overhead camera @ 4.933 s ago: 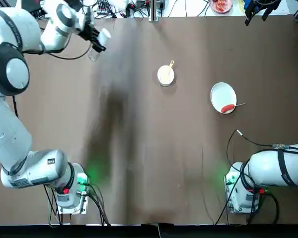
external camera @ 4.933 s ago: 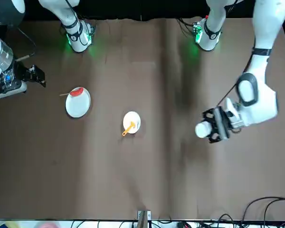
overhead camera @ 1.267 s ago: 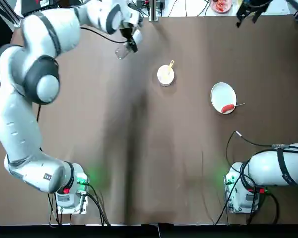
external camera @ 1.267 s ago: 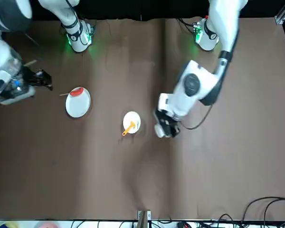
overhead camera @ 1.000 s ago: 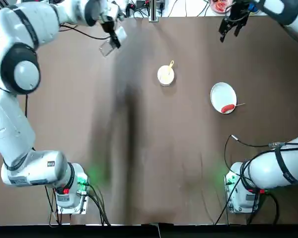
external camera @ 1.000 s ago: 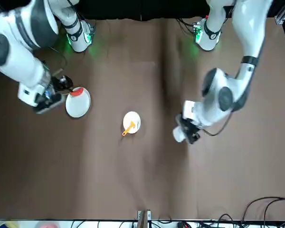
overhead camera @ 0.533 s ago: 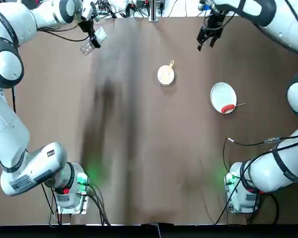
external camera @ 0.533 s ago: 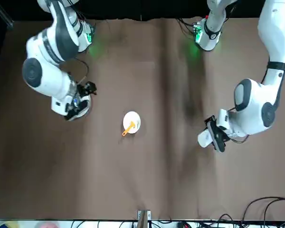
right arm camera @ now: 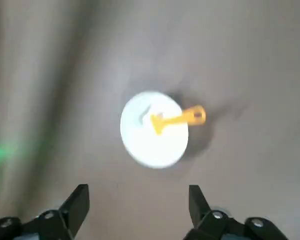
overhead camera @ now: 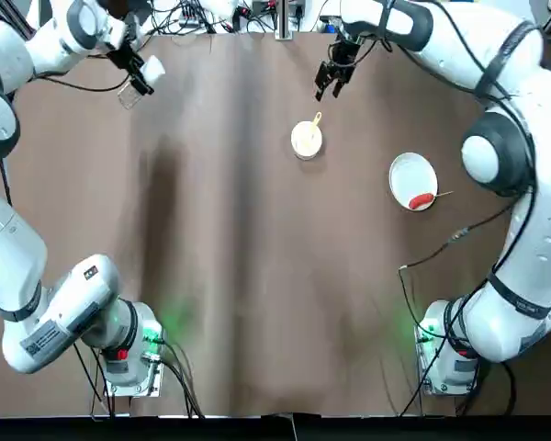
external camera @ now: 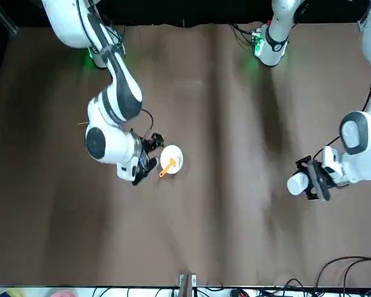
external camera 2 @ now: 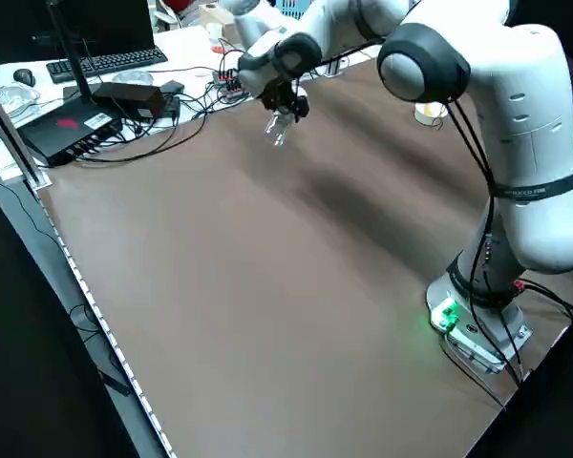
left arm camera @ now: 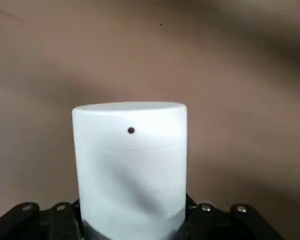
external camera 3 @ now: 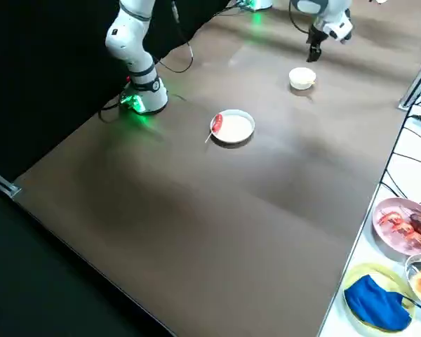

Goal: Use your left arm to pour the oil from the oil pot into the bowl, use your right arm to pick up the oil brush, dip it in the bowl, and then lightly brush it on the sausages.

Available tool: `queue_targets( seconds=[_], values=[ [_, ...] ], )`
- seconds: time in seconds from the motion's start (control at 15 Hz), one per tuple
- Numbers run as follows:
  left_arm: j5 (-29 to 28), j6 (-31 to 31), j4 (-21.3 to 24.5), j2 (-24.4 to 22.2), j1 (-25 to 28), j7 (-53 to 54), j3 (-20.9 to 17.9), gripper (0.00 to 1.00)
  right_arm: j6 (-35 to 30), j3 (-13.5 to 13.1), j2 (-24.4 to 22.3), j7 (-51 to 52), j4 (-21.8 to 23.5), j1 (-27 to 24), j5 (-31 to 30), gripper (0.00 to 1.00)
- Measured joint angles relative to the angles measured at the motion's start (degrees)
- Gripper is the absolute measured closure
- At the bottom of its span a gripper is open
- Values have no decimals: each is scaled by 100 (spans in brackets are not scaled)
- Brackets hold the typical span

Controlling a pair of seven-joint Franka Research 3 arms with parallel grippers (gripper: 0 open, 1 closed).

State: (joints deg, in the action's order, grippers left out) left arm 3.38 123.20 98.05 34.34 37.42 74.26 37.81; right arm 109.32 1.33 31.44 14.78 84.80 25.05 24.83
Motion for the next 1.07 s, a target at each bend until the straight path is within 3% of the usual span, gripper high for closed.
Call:
queue_targets(
  seconds=[0.27,0.4,0.47,0.67,1.07],
  values=[
    [928,-228,-13,151,594,1412,32,47,353,-57,443,806,-278,-73,332,17],
    [1733,-593,-22,270,969,2370,34,47,569,-60,544,936,-296,-120,345,34],
    [1965,-732,-47,340,1098,2654,33,47,615,-63,550,958,-305,-145,345,38],
    [2385,-1266,-212,642,1442,3261,29,47,630,-79,599,1158,-313,-238,345,44],
    [3234,-2173,-561,1393,1991,4225,17,47,791,-63,1016,1406,-506,-230,346,44]
  ],
)
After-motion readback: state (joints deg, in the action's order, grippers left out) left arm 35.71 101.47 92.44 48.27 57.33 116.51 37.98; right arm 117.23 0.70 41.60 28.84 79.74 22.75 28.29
